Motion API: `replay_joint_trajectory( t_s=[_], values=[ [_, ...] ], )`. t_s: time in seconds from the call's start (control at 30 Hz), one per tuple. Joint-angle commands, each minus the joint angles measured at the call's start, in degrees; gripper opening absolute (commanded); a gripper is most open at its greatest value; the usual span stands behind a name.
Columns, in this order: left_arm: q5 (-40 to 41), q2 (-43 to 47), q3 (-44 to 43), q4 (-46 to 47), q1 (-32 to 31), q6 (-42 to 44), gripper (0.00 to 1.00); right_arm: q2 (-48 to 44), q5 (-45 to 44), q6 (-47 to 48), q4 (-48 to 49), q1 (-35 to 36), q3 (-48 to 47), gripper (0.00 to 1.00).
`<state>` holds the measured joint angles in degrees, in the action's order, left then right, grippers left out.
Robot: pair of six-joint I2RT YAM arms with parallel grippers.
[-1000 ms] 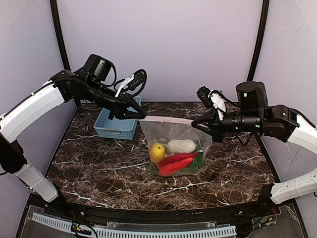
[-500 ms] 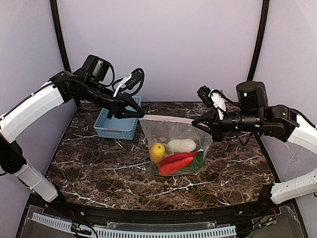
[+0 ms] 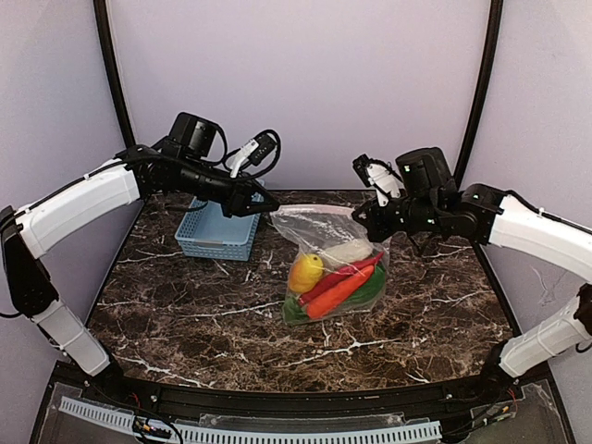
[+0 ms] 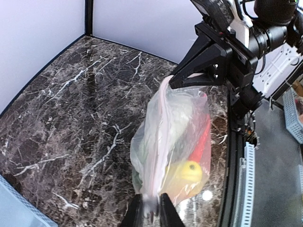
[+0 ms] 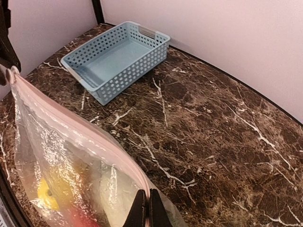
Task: Place the food in the zip-top bag and seal the zipper
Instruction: Zip the zipper of the food storage bag, then set the zipper food storage bag at the center of the board.
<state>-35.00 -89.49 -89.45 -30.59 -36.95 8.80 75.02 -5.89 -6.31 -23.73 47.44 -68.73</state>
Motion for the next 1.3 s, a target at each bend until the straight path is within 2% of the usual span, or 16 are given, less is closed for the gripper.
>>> replay_joint_trajectory(
  t_s=[0.0, 0.03, 0.1, 0.2, 0.3, 0.4, 0.47, 0.67, 0.8, 1.1, 1.27],
  values=[
    [6.61, -0.98, 2.39, 7.09, 0.82, -6.91, 0.39, 2.34, -1.49, -4.23, 1.92, -4.72, -0.87, 0.0],
    [7.1, -1.09, 3.06, 8.28, 0.82, -7.89, 0.57, 3.03, -0.79, -4.32, 2.57, -5.46, -0.76, 0.0],
    [8.13, -0.7, 4.46, 10.43, 0.89, -9.25, 0.72, 4.4, 0.53, -4.94, 3.44, -7.0, -0.76, 0.0],
    [9.93, 0.71, 6.85, 13.3, 1.18, -11.86, 0.81, 6.5, 2.01, -6.71, 3.77, -9.81, -0.77, 0.0],
    [12.68, 3.86, 12.01, 16.86, 2.11, -14.19, 0.83, 8.79, 5.37, -9.73, 3.73, -13.29, -0.22, 0.0],
    [19.15, 6.93, 17.92, 19.15, 3.3, -16.22, 0.87, 10.37, 9.51, -11.71, 5.27, -15.79, 1.3, 0.0],
    [21.69, 9.16, 22.31, 20.14, 4.78, -18.6, 0.87, 11.06, 11.17, -12.04, 6.37, -16.93, 2.26, 0.04],
    [24.4, 16.88, 34.15, 22.43, 11.2, -22.63, 0.87, 12.32, 15.13, -15.07, 6.3, -20.13, 4.01, 0.22],
    [24.3, 20.47, 37.83, 21.54, 15.72, -24.17, 0.87, 11.66, 15.5, -16.25, 6.48, -21.52, 5.83, 0.41],
    [22.93, 25.27, 38.91, 15.37, 24.33, -23.91, 0.87, 7.33, 15.01, -16.21, 6.15, -23.17, 9.41, 0.82],
    [19.1, 28.16, 39.37, 13.53, 32.21, -23.91, 0.9, 3.69, 13.12, -15.3, 6.06, -26.27, 12.67, 0.93]
  ],
)
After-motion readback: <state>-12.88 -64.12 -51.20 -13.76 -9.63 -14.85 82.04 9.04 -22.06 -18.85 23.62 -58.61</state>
